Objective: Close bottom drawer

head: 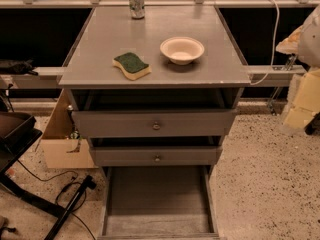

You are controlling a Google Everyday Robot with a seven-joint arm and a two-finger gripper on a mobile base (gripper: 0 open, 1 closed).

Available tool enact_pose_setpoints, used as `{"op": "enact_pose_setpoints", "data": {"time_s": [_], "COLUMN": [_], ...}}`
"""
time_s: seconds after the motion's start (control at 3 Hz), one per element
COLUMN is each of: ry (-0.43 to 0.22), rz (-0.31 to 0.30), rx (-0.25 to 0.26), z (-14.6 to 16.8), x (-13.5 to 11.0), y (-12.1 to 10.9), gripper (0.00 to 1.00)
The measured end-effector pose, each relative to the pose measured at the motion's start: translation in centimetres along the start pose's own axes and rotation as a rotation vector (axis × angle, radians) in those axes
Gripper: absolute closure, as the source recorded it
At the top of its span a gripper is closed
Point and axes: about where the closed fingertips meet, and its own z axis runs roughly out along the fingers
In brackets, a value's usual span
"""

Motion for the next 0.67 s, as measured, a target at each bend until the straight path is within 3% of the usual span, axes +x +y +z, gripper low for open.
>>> {"op": "enact_pose_setpoints", "data": {"time_s": [0.33, 0.67], "ry": [0.000, 0.020], "rz": [0.000, -0.020], "rx": [0.000, 0.013], "z": [0.0, 2.5], "x": [0.0, 0.3], "y": [0.0, 1.4], "gripper": [0.00, 0.00]}}
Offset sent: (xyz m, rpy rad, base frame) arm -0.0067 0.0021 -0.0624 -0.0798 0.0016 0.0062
